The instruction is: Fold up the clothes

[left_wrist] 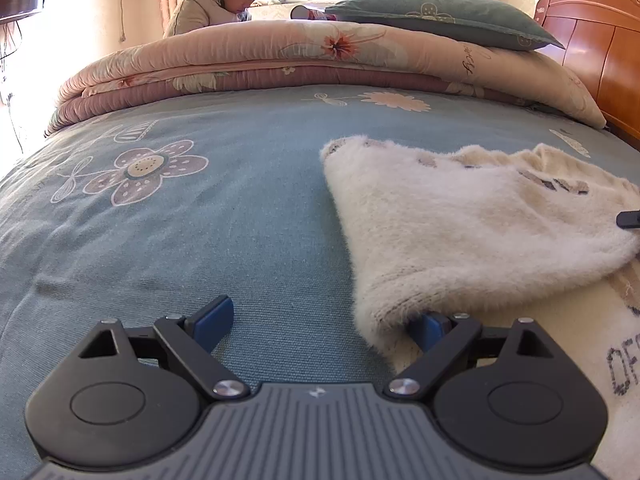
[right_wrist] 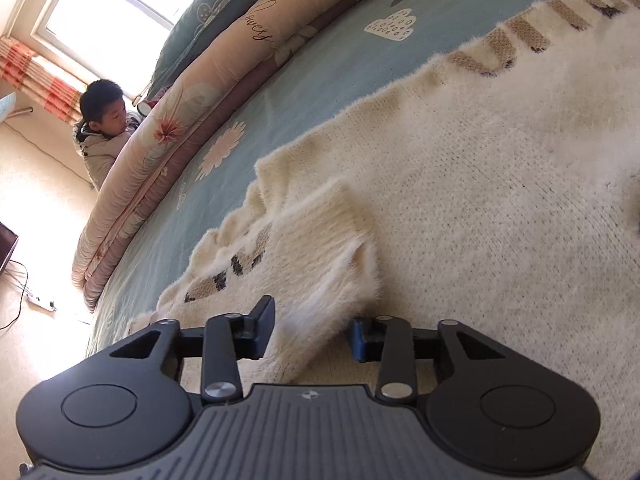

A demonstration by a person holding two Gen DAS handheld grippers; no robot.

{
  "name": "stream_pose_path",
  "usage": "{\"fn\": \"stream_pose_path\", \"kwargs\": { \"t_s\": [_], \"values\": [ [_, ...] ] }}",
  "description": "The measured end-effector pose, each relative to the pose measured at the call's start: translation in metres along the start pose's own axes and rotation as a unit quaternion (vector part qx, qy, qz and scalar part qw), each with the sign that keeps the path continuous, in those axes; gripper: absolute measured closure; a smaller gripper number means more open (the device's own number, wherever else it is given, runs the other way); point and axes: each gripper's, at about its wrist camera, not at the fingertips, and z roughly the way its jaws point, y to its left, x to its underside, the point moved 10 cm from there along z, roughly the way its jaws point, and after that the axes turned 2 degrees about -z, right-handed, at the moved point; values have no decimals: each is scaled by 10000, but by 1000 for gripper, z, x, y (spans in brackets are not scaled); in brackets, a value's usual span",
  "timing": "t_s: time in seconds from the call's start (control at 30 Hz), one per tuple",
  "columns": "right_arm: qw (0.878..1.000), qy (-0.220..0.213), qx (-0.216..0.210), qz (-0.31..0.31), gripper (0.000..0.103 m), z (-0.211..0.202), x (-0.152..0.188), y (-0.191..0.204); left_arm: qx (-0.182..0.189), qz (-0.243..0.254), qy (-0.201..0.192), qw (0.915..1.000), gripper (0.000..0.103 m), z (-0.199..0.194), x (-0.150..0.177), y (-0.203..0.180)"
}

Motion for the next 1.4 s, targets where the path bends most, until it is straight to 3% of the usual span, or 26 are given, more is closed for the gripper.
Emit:
{"fn": "stream_pose_path", "kwargs": {
  "t_s": [0.03, 0.17, 0.43, 0.57, 0.8, 0.97, 1.07, 1.23, 1.4],
  "values": [
    [10000, -47, 8, 56, 87, 3, -2, -2, 1, -1, 3, 10000, 11, 0, 0, 0],
    [9999, -116, -83, 22, 93, -1, -5, -1, 17, -23, 31, 10000, 10, 1, 0, 1],
    [9985, -426, 64, -338, 94, -32, -26, 4, 54, -31, 64, 10000, 8, 2, 0, 0],
    [9972, -420, 505, -346, 94, -28, -25, -19, 65, 5, 68, 10000, 8, 2, 0, -2],
    [9949, -408, 773, -497, 89, -35, -20, -29, 161, -13, 245, 9996, 8, -3, -1, -3],
    [9915, -526, 942, -732, 73, -63, -22, -21, 568, 217, 316, 9977, 10, -27, -13, -16],
    [9898, -602, 949, -875, 64, -79, -23, -15, 1045, 296, 40, 9941, 10, -50, -27, -29],
    [9887, -522, 806, -1154, 61, -93, -17, 10, 1795, 324, -299, 9828, 10, -66, -35, -48],
    [9837, -382, 543, -1672, 60, -87, -6, 56, 2029, 340, 210, 9784, 10, -39, -12, -64]
  ]
}}
